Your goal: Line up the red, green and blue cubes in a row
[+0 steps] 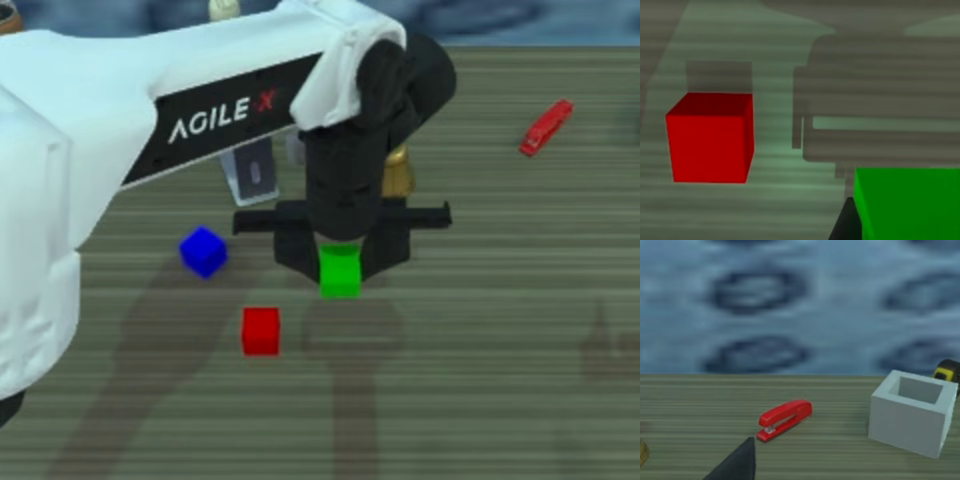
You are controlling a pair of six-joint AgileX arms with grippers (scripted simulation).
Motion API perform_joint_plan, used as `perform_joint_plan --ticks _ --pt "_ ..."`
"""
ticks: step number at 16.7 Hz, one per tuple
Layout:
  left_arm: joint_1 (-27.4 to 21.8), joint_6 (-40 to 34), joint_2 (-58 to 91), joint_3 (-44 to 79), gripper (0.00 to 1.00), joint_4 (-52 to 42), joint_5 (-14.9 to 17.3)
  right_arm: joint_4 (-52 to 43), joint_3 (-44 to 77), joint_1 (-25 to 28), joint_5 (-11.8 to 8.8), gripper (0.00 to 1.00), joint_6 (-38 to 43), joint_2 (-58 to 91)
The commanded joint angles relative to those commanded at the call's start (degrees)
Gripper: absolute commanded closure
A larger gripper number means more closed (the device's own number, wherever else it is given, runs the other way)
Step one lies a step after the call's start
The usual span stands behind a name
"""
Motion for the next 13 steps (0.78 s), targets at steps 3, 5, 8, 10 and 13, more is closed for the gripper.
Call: perform_joint_plan --ticks 3,5,8,10,13 --pt "0.21 0.16 -0.22 -0.3 1.0 0.31 0.05 0.0 0.0 0.0 0.0 0.0 0.0 0.0" --pt "0.19 0.24 0.31 -1.85 1.0 2.41 0.06 0.0 0.0 0.0 0.0 0.0 0.0 0.0" --pt "0.29 0.19 1.94 -5.93 1.0 8.07 0.07 0.0 0.0 0.0 0.0 0.0 0.0 0.0" --pt "0.26 0.23 3.02 -8.58 1.0 11.88 0.05 0.0 0.0 0.0 0.0 0.0 0.0 0.0" --pt "0.21 0.26 3.75 -10.15 1.0 13.9 0.04 0.0 0.0 0.0 0.0 0.0 0.0 0.0"
